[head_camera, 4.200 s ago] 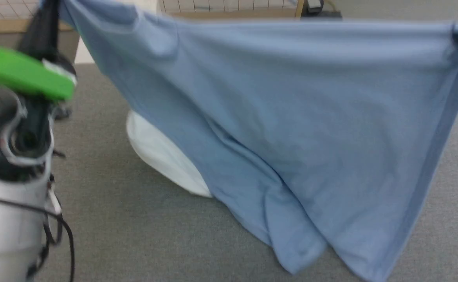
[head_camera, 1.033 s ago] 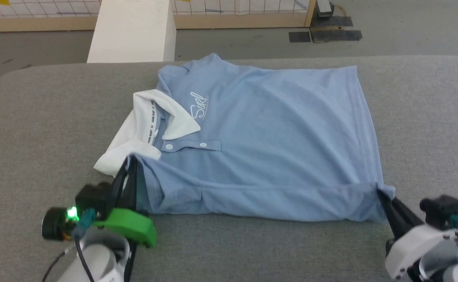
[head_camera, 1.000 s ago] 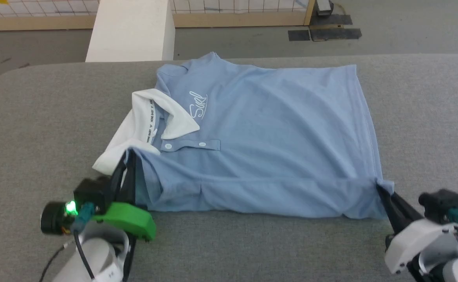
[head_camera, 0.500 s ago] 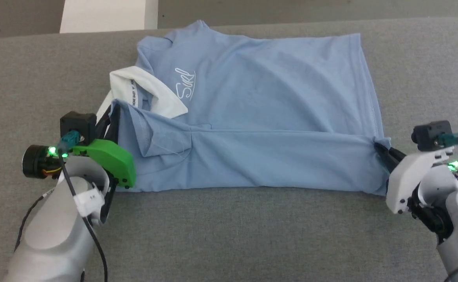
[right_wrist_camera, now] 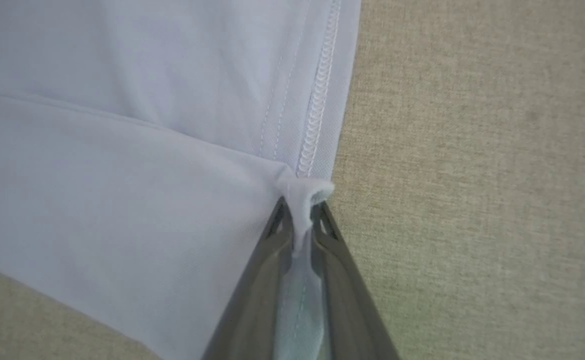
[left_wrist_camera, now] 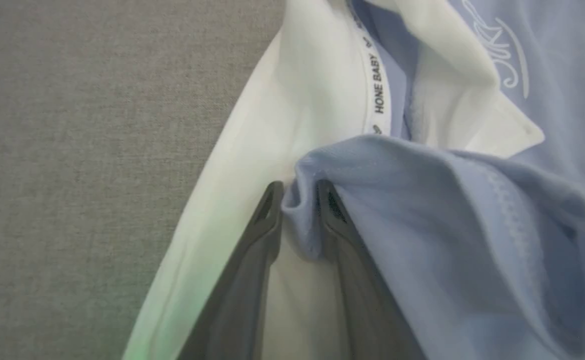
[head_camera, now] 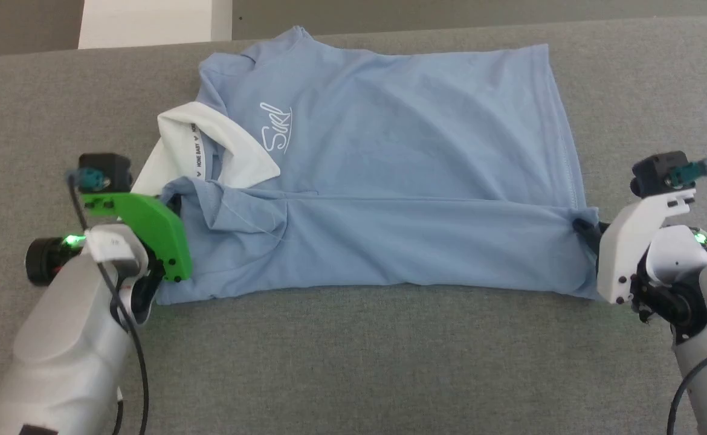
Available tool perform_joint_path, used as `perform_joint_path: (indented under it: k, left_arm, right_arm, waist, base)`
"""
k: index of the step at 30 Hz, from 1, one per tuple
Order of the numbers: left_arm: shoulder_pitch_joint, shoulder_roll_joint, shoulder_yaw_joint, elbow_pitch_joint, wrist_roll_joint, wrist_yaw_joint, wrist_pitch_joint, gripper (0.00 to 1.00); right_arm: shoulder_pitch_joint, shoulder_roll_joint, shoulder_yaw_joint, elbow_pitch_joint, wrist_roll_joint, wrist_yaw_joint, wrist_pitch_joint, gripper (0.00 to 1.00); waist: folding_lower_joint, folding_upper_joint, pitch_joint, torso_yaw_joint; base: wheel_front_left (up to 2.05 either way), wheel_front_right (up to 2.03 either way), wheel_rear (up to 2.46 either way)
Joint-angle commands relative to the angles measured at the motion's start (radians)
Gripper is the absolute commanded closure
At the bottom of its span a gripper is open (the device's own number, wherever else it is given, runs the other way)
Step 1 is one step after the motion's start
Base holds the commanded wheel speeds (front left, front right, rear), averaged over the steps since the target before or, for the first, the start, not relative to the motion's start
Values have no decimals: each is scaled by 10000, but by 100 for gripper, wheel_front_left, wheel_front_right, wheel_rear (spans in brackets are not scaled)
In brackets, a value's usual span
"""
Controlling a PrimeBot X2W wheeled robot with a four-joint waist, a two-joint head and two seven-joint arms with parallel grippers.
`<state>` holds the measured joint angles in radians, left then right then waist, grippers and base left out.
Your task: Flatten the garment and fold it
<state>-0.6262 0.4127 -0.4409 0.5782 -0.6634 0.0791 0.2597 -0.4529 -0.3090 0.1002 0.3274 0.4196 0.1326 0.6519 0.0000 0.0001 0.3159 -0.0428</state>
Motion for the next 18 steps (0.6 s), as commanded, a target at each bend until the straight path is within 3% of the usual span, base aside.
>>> perform_joint_path:
  k: [1, 6, 9, 18]
  left_arm:
    - [460, 16, 119, -65, 55, 277, -517, 0]
    - [1398, -162, 752, -1112, 377, 1010, -3407, 0]
    - [2136, -288, 924, -1616, 517, 1273, -4549, 0]
    - [4169, -763, 946, -2793, 767, 1831, -5072, 0]
  right_arm:
    - [344, 58, -75, -228, -128, -19, -252, 0]
    - [1229, 230, -396, -1418, -453, -19, -2152, 0]
    - [1871, 391, -611, -1895, -698, -19, -3351, 0]
    - [3844, 1572, -1252, -2891, -1220, -19, -6446, 0]
  waist:
    - [0, -1, -189, 45]
    - [0, -1, -671, 138]
    - [0, -1, -957, 205]
    - [0, -1, -1563, 237]
  base:
    - [0, 0, 0]
    - [0, 0, 0]
    - [0, 0, 0]
    - [0, 0, 0]
